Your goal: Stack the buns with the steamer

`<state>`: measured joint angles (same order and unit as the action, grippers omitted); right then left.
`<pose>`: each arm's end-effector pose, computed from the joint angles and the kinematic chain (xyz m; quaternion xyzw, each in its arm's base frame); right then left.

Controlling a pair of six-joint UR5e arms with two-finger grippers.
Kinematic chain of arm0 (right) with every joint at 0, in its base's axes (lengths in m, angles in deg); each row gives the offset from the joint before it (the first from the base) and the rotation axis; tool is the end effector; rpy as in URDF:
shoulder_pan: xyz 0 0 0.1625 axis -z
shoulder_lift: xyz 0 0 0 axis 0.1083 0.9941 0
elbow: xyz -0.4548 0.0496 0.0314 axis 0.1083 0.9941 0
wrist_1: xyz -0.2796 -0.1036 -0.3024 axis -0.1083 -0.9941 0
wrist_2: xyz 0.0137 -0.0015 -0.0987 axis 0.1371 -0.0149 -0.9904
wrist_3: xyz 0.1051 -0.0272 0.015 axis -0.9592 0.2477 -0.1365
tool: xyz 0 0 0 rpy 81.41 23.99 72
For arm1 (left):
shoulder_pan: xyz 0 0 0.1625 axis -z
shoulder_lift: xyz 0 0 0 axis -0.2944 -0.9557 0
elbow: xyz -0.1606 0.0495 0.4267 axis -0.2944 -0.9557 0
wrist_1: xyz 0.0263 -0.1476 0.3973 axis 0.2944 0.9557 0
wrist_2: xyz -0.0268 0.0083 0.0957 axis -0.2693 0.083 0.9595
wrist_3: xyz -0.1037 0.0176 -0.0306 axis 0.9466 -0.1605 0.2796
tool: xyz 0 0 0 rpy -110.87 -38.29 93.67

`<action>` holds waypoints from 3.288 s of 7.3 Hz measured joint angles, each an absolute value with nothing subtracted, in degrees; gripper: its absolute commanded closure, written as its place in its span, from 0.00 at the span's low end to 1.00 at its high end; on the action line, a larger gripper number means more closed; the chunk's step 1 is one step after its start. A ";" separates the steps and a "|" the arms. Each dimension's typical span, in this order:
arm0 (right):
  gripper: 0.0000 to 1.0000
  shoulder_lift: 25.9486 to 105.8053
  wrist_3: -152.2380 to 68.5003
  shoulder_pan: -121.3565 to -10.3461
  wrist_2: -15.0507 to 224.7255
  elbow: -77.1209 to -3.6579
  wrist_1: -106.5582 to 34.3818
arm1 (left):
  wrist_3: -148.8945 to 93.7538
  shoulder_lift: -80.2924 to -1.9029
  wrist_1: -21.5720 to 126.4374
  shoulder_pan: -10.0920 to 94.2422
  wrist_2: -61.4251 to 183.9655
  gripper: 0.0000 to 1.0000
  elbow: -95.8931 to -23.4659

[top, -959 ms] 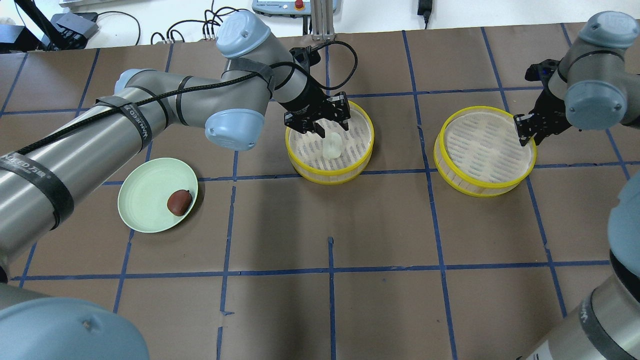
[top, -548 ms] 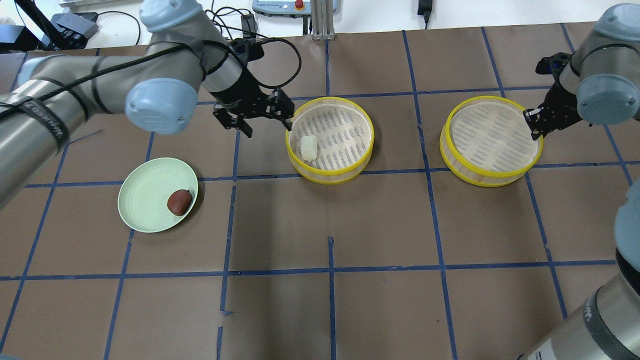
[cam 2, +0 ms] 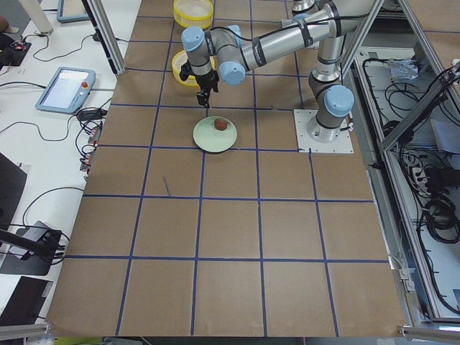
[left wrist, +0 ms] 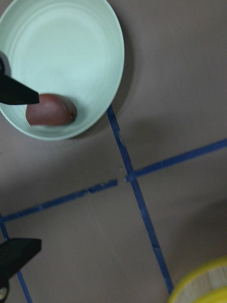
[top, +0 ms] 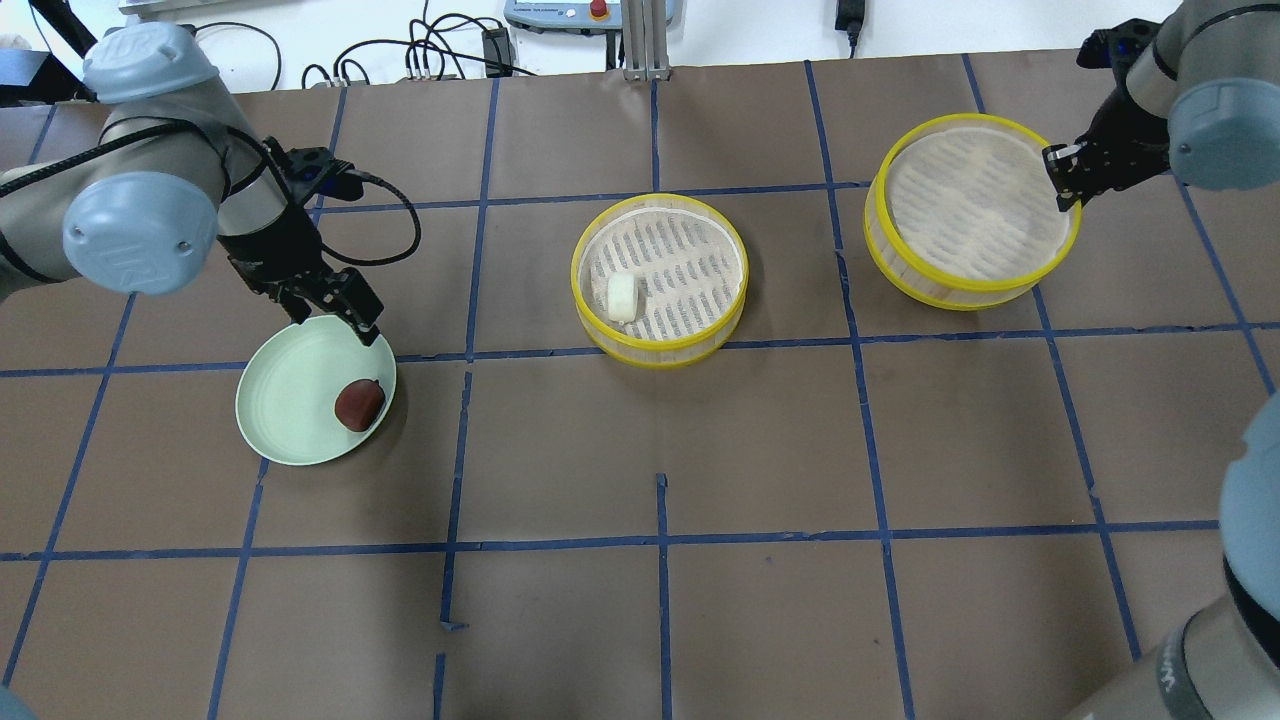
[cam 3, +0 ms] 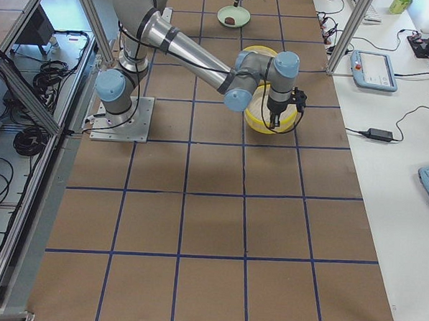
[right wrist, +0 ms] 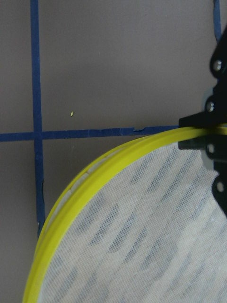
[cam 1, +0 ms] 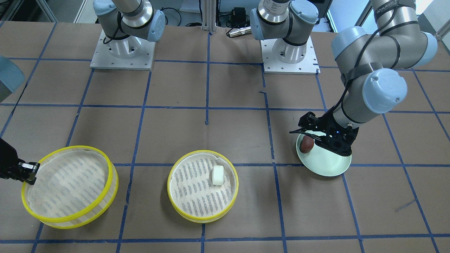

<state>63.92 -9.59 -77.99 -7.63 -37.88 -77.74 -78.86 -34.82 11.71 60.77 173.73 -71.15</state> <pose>-0.0775 -0.6647 0.3337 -0.0211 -0.9985 0.0503 0.0103 -0.0142 -0.5606 0.3065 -0.2114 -0.9724 -0.0931 0.0333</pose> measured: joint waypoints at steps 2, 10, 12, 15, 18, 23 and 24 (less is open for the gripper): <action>0.91 65.75 -23.86 -86.67 -7.47 -37.80 -75.85 | -81.93 -41.20 5.61 59.05 174.76 0.10 -74.40; 0.88 62.47 -53.28 -106.35 -7.65 -37.38 -71.16 | -80.56 -44.08 4.91 58.87 175.00 0.81 -72.66; 0.85 61.54 -54.18 -107.09 -7.53 -36.96 -71.60 | -72.53 -41.37 12.24 61.17 174.44 0.76 -66.01; 0.85 60.40 -54.63 -107.23 -7.56 -35.72 -71.40 | -45.56 -40.88 15.89 73.34 167.66 0.76 -57.95; 0.70 60.30 -55.02 -107.50 -7.57 -35.41 -70.81 | -25.72 -43.95 4.61 80.87 153.45 0.76 -56.89; 0.19 60.15 -53.95 -107.56 -7.59 -35.09 -71.64 | -20.88 -45.00 -0.47 82.54 149.42 0.00 -56.73; 0.19 60.20 -52.58 -107.31 -7.65 -34.45 -71.56 | -20.81 -44.83 -0.48 82.54 149.39 0.01 -56.60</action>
